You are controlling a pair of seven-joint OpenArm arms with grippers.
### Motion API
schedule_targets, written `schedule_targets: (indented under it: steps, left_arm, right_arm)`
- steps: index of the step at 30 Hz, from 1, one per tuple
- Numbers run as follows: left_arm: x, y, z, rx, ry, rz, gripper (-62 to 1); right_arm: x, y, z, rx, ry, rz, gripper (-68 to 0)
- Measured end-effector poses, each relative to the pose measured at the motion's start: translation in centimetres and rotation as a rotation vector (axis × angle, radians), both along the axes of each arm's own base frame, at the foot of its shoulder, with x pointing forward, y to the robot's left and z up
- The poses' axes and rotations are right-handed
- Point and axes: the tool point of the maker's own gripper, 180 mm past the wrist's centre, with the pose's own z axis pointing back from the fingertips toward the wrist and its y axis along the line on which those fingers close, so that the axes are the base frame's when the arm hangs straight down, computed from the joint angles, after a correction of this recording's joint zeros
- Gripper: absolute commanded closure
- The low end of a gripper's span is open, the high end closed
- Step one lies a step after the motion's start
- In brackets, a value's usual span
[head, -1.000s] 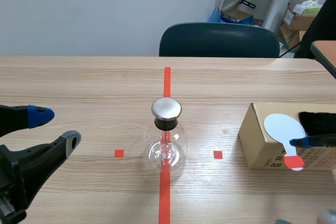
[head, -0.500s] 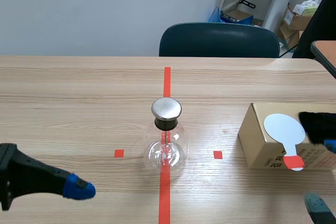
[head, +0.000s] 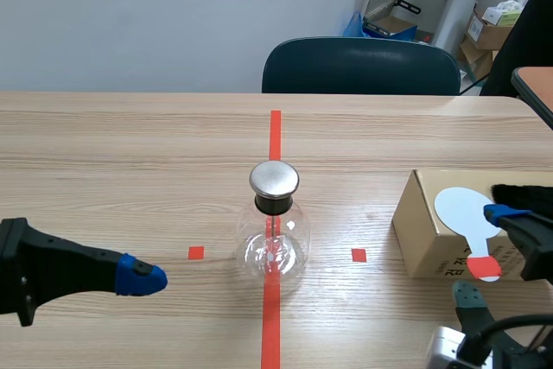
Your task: Do the electroscope experiment
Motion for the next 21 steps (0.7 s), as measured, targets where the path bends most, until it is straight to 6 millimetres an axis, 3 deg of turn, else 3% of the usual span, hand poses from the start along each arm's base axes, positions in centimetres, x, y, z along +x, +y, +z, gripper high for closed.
schedule_targets:
  steps: [5,17,19,21]
  left_arm:
    - [1.0,0.06,0.11,-0.014,-0.023,0.077,-40.7]
    - [1.1,-0.07,-0.31,0.001,-0.025,0.094,-40.6]
    - [1.1,-0.07,-0.3,0.001,-0.025,0.094,-40.6]
    - [1.09,-0.05,-0.32,0.003,-0.025,0.093,-40.5]
  right_arm:
    - [0.01,-0.14,-0.24,-0.033,0.0,-0.024,-67.9]
    - [0.28,-0.37,-0.32,-0.056,-0.007,-0.043,-67.9]
    - [0.1,-0.41,-0.67,-0.066,0.002,-0.039,-62.2]
    - [0.01,-0.44,-0.83,-0.071,0.006,-0.037,-51.9]
